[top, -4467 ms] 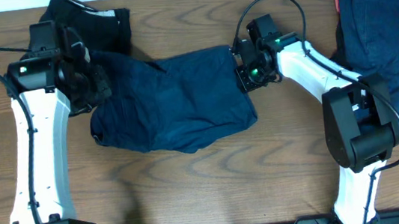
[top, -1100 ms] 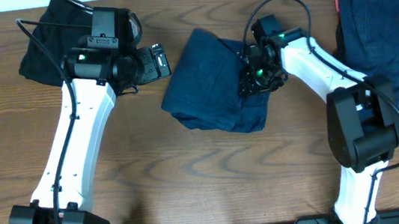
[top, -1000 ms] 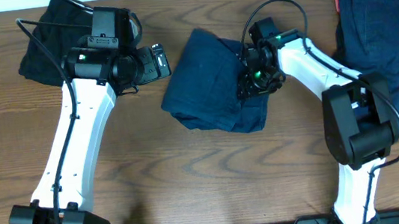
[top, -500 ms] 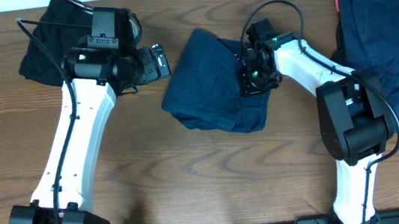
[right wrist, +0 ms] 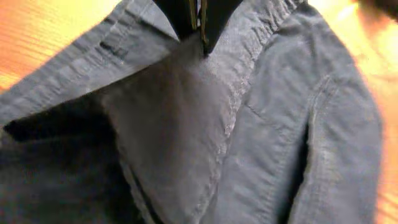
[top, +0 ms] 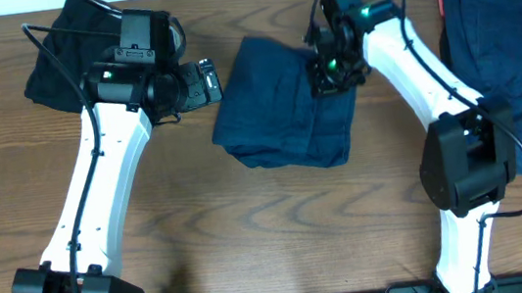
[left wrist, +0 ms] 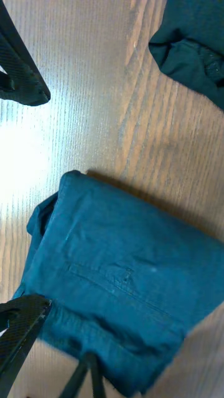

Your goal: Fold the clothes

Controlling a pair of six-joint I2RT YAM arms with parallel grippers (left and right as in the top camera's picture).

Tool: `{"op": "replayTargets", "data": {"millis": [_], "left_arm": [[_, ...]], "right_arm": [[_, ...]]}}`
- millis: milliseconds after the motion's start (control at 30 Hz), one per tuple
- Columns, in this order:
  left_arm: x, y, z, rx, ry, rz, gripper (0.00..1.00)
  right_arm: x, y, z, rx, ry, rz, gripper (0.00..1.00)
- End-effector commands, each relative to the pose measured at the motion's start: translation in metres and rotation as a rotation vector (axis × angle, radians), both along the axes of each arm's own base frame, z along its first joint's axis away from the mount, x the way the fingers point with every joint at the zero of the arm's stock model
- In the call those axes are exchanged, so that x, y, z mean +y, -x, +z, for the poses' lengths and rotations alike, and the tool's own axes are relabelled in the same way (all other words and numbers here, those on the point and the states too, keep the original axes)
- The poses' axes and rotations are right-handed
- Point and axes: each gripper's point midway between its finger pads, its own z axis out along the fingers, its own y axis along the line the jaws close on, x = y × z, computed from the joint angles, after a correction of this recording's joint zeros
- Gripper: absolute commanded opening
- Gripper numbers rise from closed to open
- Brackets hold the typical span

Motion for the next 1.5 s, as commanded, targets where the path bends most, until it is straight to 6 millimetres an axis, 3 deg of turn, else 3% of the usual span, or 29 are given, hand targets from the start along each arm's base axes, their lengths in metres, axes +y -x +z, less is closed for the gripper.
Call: {"op": "replayTargets", "data": {"millis": [0, 267, 567, 700, 867, 1100, 1300, 1467], "left_arm": [[0.004, -0.002, 0.004, -0.016, -0.024, -0.018, 0.98], [0.004, -0.002, 0.003, -0.013, -0.024, -0.018, 0.98], [0.004, 0.0, 0.003, -0.009, -0.032, -0.031, 0.98], [0.007, -0.002, 0.002, -0.014, -0.05, -0.022, 0.98], [0.02, -0.004, 0.002, -0.021, -0.098, 0.011, 0.98], [0.056, -0.004, -0.001, 0.009, -0.101, 0.1, 0.98], [0.082, 0.0, -0.004, 0.043, -0.105, 0.165, 0.98], [0.1, 0.0, -0.004, 0.045, -0.104, 0.212, 0.98]], "right_arm": [[0.006, -0.006, 0.049, -0.098, -0.022, 0.046, 0.01], [0.003, -0.008, 0.107, -0.178, -0.015, 0.065, 0.01], [-0.018, -0.002, 0.112, -0.15, 0.03, 0.04, 0.01], [-0.007, -0.003, 0.128, -0.199, -0.007, 0.096, 0.01], [0.016, -0.003, 0.161, -0.3, -0.049, 0.142, 0.01], [0.047, 0.0, 0.208, -0.438, -0.123, 0.185, 0.01], [0.058, -0.004, 0.227, -0.493, -0.172, 0.17, 0.01], [0.087, 0.007, 0.233, -0.509, -0.228, 0.231, 0.01]]}}
